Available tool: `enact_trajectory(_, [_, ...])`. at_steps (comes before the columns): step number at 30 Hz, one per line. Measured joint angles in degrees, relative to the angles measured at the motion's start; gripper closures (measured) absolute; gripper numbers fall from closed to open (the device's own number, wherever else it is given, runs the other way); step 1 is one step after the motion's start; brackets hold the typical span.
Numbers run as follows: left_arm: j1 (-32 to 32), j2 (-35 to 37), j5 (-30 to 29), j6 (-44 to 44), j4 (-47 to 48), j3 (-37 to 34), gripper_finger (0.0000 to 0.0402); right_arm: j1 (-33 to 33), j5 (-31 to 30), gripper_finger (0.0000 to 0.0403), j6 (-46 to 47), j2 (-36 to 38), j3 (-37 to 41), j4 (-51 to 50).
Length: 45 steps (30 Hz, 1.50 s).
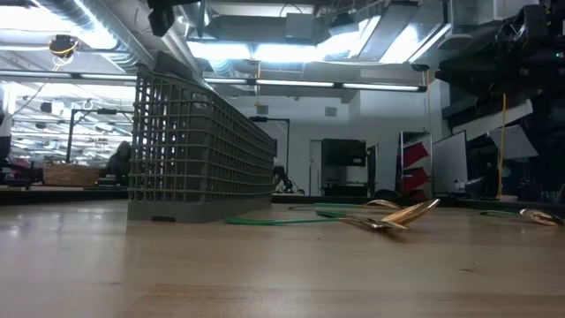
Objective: Sort silverware
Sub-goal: Put the green table knife into the gray silverware rack
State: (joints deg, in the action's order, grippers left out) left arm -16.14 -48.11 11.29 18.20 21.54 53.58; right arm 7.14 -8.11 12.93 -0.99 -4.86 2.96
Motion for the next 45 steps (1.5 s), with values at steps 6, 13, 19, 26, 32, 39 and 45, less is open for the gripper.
enact_trajectory(6, [5.24,-4.35,-4.77,-1.24,0.07,0.00,0.0361,0.00,0.02,0.0303,0.01,0.01,0.00,-0.01])
enact_trajectory(13, [9.01,-9.59,-6.46,-3.67,0.10,-0.02,0.0361,0.00,0.12,0.0303,0.02,0.02,0.00,-0.04])
enact_trajectory(19, [11.30,-13.09,-7.84,-6.01,0.64,-0.02,0.0361,0.00,0.17,0.0303,0.02,0.01,0.00,-0.04])
enact_trajectory(26, [12.55,-15.57,-11.77,-8.97,0.64,-0.02,0.0361,0.00,0.19,0.0304,0.02,0.02,0.00,-0.04])
enact_trajectory(32, [13.42,-17.84,-12.05,-9.69,2.92,-0.02,0.0361,0.00,0.20,0.0304,0.02,0.01,0.00,-0.08])
enact_trajectory(39, [14.09,-20.39,-12.18,-9.76,5.44,-0.02,0.0361,0.00,0.21,0.0303,0.02,0.01,0.00,-0.09])
enact_trajectory(45, [14.10,-20.88,-12.29,-9.82,6.06,0.07,0.0360,0.00,0.21,0.0304,0.02,0.02,0.00,-0.11])
